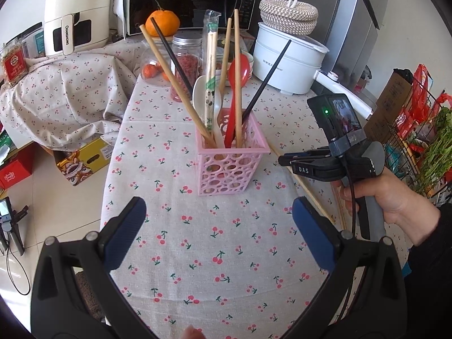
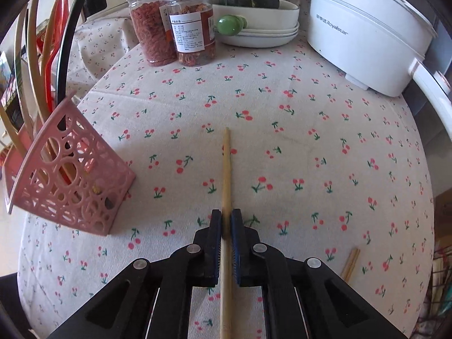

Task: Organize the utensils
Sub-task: 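Lift the wooden chopstick with the right tool while the left tool approaches another chopstick, then close the left tool on the second wooden chopstick and lift it upright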

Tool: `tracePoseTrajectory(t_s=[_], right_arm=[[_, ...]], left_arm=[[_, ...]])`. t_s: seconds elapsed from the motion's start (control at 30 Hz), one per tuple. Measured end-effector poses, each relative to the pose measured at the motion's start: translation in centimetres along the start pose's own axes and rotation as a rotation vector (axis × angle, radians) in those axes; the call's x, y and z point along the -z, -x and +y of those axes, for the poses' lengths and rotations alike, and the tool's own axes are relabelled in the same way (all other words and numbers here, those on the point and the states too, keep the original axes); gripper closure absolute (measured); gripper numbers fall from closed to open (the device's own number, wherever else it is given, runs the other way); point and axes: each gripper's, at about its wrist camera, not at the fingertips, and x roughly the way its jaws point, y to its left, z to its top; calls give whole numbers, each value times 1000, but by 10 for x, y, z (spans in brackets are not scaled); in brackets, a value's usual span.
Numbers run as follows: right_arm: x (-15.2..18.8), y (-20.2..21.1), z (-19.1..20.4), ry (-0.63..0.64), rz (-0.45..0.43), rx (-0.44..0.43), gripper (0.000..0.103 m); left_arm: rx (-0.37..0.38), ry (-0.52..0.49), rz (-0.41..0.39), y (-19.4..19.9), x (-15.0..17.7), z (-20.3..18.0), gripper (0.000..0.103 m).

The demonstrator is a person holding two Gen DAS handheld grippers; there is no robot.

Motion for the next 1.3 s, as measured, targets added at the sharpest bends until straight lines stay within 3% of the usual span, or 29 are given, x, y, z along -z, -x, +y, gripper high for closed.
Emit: tracePoseTrajectory(t_s=[0.13, 0.33, 0.57, 0.9, 1.0, 1.17, 1.3], right_arm=[[21, 25, -10, -85, -18, -32, 96], [49, 96, -23, -170, -106, -70, 96], [90, 166, -48, -251, -194, -61, 96], [121, 166, -105, -374, -127, -38, 96], [122, 166, -114, -386, -131, -48, 96], [121, 162, -123, -391, -124, -66, 96], [123, 153, -134, -410, -95, -64, 96]], left_arm=[[30, -36, -13, 3, 3, -14, 0], [102, -45, 22, -2, 4, -38, 0], [59, -122, 76, -19, 3, -82, 0], [7, -144, 190, -59, -7, -130, 1], [34, -140, 242, -76, -12, -146, 8], [124, -109, 357, -110, -18, -171, 45], [156, -109, 404, -135, -20, -190, 62]])
